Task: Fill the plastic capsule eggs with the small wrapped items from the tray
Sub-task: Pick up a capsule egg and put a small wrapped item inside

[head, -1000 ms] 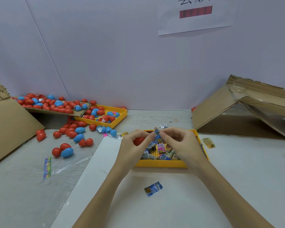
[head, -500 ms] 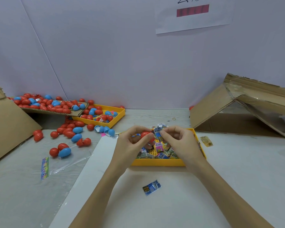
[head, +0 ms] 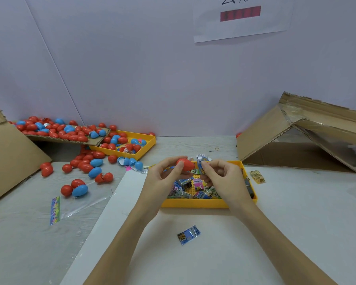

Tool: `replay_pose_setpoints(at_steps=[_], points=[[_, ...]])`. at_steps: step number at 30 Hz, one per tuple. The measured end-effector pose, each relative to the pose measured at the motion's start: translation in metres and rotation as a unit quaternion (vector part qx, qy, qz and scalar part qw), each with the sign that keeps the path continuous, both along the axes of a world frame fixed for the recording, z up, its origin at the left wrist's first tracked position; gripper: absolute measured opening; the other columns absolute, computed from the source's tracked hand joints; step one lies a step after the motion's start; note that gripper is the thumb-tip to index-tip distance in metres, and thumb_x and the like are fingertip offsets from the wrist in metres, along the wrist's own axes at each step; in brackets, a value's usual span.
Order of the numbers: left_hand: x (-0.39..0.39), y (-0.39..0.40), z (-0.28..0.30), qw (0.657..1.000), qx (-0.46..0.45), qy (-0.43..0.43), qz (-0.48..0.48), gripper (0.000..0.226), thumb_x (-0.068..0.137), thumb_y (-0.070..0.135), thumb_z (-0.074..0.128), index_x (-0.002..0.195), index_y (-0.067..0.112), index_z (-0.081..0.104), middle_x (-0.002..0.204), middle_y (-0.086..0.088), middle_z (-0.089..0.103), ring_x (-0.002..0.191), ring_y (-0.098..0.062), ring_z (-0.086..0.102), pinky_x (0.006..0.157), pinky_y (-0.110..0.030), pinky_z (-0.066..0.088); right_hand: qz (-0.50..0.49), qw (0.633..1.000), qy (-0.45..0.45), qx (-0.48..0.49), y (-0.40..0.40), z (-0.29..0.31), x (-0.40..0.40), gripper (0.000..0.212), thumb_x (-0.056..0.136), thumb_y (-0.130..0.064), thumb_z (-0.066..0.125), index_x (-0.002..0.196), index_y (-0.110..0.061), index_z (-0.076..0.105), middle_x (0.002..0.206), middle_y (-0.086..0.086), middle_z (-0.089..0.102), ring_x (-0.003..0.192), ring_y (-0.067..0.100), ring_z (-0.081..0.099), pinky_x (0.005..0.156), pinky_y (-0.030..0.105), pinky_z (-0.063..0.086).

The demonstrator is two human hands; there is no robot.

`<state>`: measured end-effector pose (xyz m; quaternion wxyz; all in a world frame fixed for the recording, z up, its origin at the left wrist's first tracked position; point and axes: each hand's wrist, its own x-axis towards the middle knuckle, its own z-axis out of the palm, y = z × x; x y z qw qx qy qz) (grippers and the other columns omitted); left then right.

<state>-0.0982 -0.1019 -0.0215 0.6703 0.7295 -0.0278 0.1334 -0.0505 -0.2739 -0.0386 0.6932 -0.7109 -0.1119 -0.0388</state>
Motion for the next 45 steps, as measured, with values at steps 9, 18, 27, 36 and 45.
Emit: replay_pose_setpoints(at_steps=[9,18,27,36,45], points=[[0.004,-0.003,-0.005,1.0,0.018,0.002,0.012,0.024,0.097,0.035,0.06,0.118,0.025,0.07,0.097,0.011,0.076,0.09,-0.011,0.075,0.076,-0.015,0.056,0.009,1.0,-0.012,-0.018,0.002,0.0,-0.001,0.019,0.095,-0.027,0.07,0.095,-0.009,0.073,0.077,0.004,0.076,0.07,0.007,0.071,0.065,0.02,0.054],[0.006,0.0,-0.006,0.999,0.03,-0.004,0.031,0.021,0.098,0.036,0.06,0.113,0.027,0.07,0.088,0.007,0.076,0.085,-0.012,0.074,0.076,-0.018,0.057,0.003,1.0,0.026,-0.002,-0.002,-0.001,0.003,0.019,0.095,-0.013,0.071,0.111,-0.023,0.069,0.084,-0.001,0.078,0.078,0.011,0.073,0.078,0.029,0.061],[0.006,-0.002,-0.007,0.998,0.054,0.017,0.021,0.022,0.098,0.034,0.061,0.114,0.023,0.07,0.085,0.006,0.076,0.08,-0.011,0.074,0.069,-0.013,0.054,0.01,0.997,0.08,0.002,0.0,0.001,0.004,0.011,0.1,-0.02,0.064,0.104,-0.015,0.073,0.096,0.003,0.075,0.093,0.014,0.07,0.077,0.028,0.061],[0.004,-0.008,-0.007,0.998,0.056,-0.005,0.022,0.03,0.089,0.044,0.063,0.112,0.026,0.071,0.088,0.009,0.075,0.082,-0.013,0.073,0.067,-0.015,0.055,0.027,0.995,0.078,0.064,0.0,0.005,-0.003,0.023,0.094,-0.031,0.07,0.093,-0.009,0.079,0.089,0.005,0.079,0.081,0.019,0.077,0.067,0.021,0.058],[0.005,-0.009,-0.01,0.997,0.064,-0.008,0.047,0.025,0.093,0.038,0.064,0.113,0.025,0.071,0.094,0.006,0.074,0.081,-0.012,0.073,0.068,-0.016,0.056,0.025,0.993,0.085,0.073,0.002,0.007,-0.006,0.031,0.088,-0.043,0.072,0.095,-0.015,0.082,0.088,0.0,0.08,0.08,0.019,0.078,0.069,0.023,0.061]])
